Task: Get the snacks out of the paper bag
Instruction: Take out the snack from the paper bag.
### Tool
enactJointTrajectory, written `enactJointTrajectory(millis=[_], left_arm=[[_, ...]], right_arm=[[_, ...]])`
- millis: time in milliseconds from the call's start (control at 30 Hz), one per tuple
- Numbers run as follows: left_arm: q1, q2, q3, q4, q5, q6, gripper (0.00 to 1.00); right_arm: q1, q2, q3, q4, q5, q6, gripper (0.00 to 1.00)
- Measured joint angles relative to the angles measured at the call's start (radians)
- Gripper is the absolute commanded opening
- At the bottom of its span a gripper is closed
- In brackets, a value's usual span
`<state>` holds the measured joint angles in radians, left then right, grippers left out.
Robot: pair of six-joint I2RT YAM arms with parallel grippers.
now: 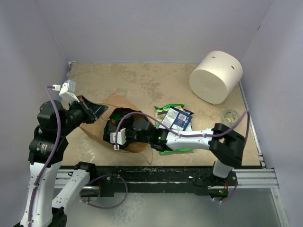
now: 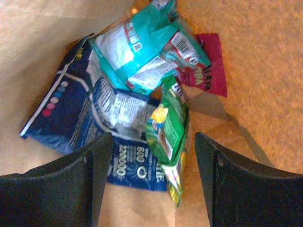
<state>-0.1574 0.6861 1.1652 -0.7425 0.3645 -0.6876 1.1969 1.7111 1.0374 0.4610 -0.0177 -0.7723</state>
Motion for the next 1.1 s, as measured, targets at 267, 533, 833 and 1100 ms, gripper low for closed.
enactJointTrajectory(millis=[267, 533, 833, 1100], left_arm=[[0.0, 0.009, 0.031, -0.008, 0.028, 0.002, 0.0], [0.0, 0.019, 0.051, -0.018, 0.053, 0.023, 0.0], [0.0, 0.016, 0.06, -0.039, 0.055, 0.031, 0.0], [0.0, 0.003, 0.061, -0.064, 0.021, 0.03, 0.0]], right_arm=[[-0.017, 0.163, 0.082, 0.111, 0.013, -0.039, 0.71], [-0.036, 0.305, 0.192, 0.13, 0.081, -0.039, 0.61], [-0.045, 0.364, 0.261, 0.129, 0.114, -0.02, 0.14], [-0.048, 0.35, 0.26, 0.101, 0.11, 0.013, 0.0]])
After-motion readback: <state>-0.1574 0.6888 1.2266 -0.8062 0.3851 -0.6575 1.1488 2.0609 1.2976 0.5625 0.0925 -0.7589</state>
